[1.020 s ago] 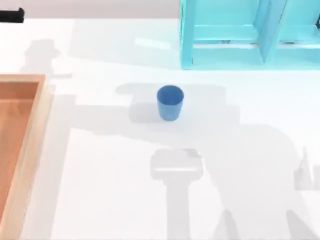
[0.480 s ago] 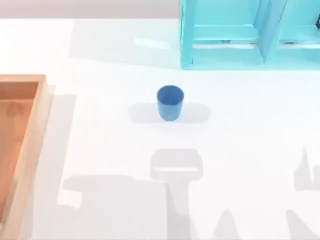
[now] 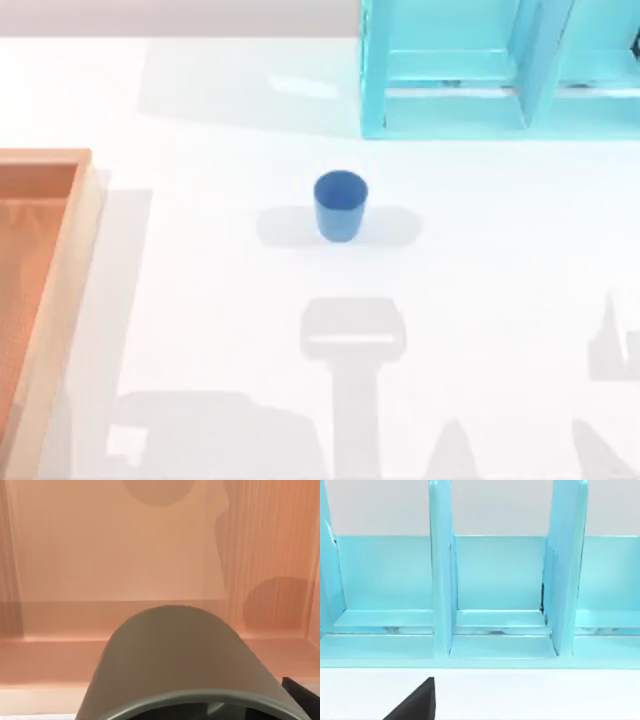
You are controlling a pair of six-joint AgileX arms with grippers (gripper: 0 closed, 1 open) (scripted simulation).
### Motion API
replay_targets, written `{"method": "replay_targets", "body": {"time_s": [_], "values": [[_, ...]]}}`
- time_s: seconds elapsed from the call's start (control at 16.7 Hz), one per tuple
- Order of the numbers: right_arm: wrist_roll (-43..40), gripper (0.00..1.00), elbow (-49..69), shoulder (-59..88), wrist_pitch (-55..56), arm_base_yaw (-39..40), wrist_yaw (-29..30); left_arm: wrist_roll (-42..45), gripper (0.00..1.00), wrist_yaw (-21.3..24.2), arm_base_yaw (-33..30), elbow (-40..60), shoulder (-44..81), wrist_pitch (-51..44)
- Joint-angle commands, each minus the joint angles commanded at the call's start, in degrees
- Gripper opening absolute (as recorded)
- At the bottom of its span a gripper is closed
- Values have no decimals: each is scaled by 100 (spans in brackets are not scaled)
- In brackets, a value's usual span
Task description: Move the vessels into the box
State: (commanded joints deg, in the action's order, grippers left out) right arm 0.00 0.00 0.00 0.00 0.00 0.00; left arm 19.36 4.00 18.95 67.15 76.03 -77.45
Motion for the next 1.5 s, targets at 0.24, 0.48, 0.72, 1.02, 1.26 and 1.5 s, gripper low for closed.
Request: {"method": "replay_targets", "body": {"time_s": [0.24, 0.48, 0.72, 1.02, 1.26, 1.5], "values": [[0, 100, 0, 0, 0, 0, 0, 24, 0, -9, 4, -176, 36, 200], [0, 100, 0, 0, 0, 0, 0, 82, 0, 0, 62, -656, 94, 751], [0, 100, 0, 0, 0, 0, 0, 134, 0, 5, 125, -1168, 156, 1341], [0, 100, 0, 0, 0, 0, 0, 168, 0, 10, 165, -1311, 202, 1501], [0, 100, 0, 0, 0, 0, 0, 168, 23, 10, 165, -1311, 202, 1501], [0, 100, 0, 0, 0, 0, 0, 168, 53, 10, 165, -1311, 202, 1501]]}}
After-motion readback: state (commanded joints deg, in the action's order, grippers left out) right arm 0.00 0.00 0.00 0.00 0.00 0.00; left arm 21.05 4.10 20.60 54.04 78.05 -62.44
